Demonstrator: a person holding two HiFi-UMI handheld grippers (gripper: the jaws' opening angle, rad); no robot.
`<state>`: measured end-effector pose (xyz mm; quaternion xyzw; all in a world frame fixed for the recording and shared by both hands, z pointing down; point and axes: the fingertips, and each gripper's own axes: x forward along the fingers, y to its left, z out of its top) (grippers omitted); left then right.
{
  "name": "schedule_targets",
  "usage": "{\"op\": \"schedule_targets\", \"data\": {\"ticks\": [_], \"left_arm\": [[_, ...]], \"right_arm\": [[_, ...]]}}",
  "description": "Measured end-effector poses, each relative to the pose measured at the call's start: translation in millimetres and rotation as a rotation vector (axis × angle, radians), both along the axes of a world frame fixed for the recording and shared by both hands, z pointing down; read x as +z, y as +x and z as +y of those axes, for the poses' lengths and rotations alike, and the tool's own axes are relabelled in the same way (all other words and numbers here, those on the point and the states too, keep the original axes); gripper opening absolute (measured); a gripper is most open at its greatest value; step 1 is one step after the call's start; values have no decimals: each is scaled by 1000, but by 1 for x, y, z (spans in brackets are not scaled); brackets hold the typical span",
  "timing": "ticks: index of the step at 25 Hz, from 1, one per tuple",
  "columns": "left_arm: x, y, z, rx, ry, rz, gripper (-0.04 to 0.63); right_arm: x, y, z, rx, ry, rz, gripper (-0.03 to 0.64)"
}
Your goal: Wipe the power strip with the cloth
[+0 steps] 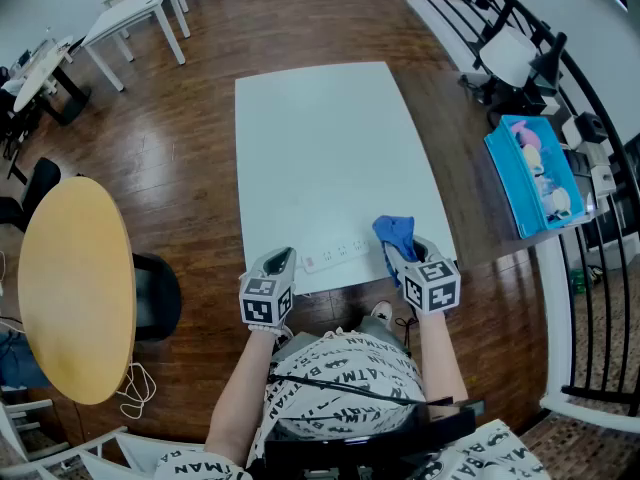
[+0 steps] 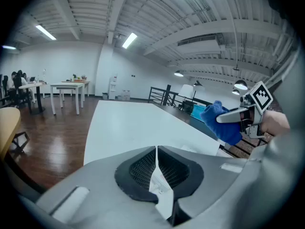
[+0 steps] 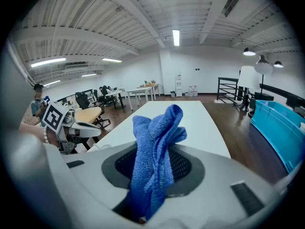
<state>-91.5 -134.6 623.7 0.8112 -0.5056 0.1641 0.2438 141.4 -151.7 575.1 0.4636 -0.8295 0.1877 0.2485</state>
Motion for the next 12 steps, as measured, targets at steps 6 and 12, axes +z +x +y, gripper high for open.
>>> {"op": "schedule_targets", "data": {"ticks": [6,12], "left_arm": [[8,1,11,89,-7,-3,49],[33,23,18,303,-38,-69,297]], "right_arm": [[1,-4,10,29,-14,1,137],[10,-4,23,79,-39,-8,137]]}}
